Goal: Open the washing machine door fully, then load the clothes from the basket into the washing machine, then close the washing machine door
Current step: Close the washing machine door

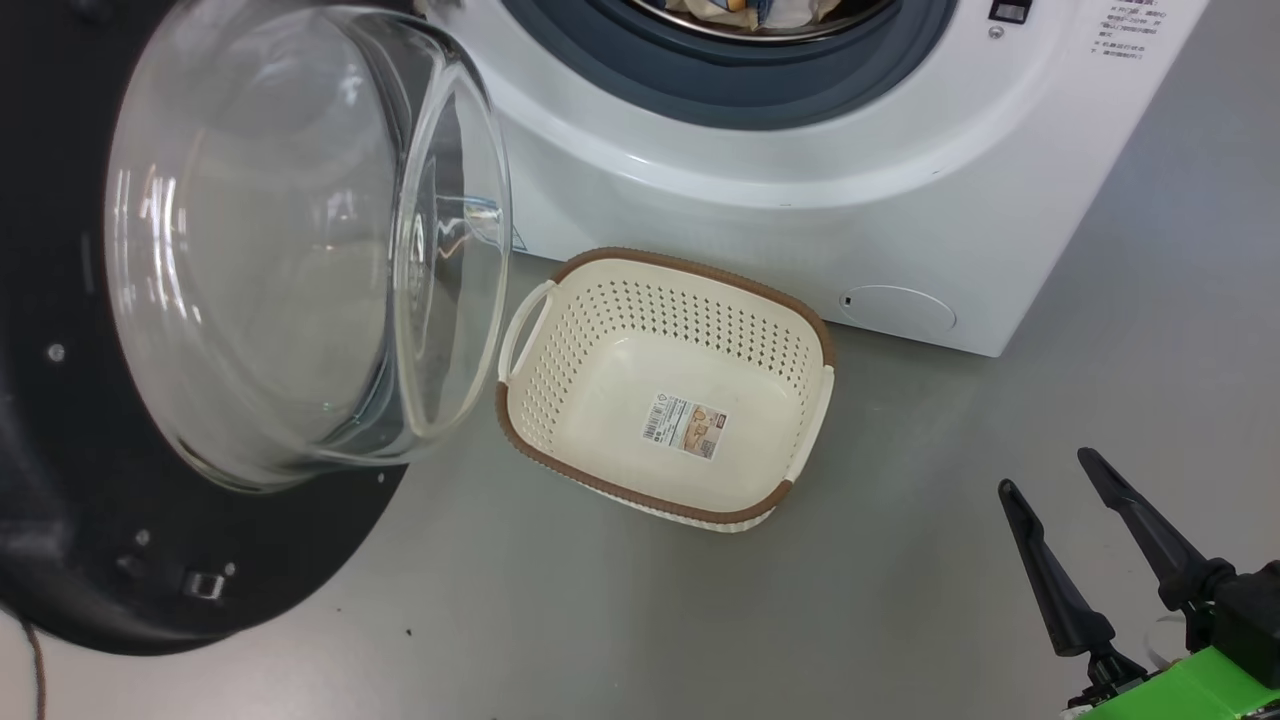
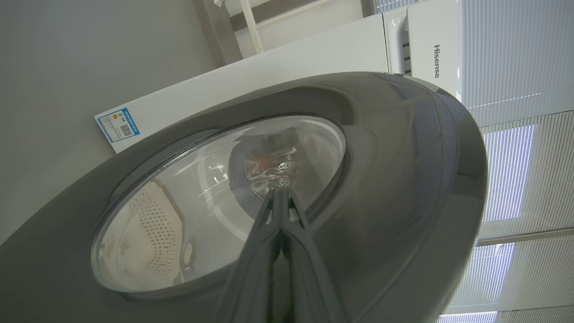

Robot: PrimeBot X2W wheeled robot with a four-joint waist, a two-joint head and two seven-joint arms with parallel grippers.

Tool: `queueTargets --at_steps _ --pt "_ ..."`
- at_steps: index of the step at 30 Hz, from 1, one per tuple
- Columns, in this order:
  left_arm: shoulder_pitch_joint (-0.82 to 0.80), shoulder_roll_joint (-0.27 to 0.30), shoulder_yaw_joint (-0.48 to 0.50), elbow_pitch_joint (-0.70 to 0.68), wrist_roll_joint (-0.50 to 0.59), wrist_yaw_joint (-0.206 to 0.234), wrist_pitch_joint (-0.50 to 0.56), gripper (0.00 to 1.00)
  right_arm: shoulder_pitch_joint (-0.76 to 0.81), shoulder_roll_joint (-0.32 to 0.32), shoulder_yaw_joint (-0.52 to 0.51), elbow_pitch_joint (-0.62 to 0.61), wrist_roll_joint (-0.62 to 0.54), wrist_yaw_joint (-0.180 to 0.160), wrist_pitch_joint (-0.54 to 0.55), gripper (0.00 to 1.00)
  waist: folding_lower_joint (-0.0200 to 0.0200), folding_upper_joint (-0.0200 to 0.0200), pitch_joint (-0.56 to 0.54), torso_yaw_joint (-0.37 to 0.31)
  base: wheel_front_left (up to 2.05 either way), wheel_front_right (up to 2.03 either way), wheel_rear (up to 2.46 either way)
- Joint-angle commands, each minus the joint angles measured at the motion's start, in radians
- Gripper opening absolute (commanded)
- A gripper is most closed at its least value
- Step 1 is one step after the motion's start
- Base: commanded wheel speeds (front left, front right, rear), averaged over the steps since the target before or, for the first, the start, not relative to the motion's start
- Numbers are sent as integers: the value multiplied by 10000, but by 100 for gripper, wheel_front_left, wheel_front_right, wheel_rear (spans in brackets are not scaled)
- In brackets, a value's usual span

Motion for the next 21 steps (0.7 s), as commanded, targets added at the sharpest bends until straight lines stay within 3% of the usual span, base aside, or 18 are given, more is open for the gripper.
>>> queueTargets --at_steps 1,9,21 --pt "28 525 165 -444 -64 -236 336 0 -224 -63 166 -281 -11 16 -84 100 0 0 3 -50 0 0 0" --pt "226 304 -349 -1136 -185 -674 1040 0 -247 97 189 -118 -3 16 -262 100 0 0 -89 -264 0 0 0" --pt "559 -56 -889 -2038 -257 -805 1486 0 -297 407 369 250 17 16 -581 100 0 0 -373 -1073 0 0 0"
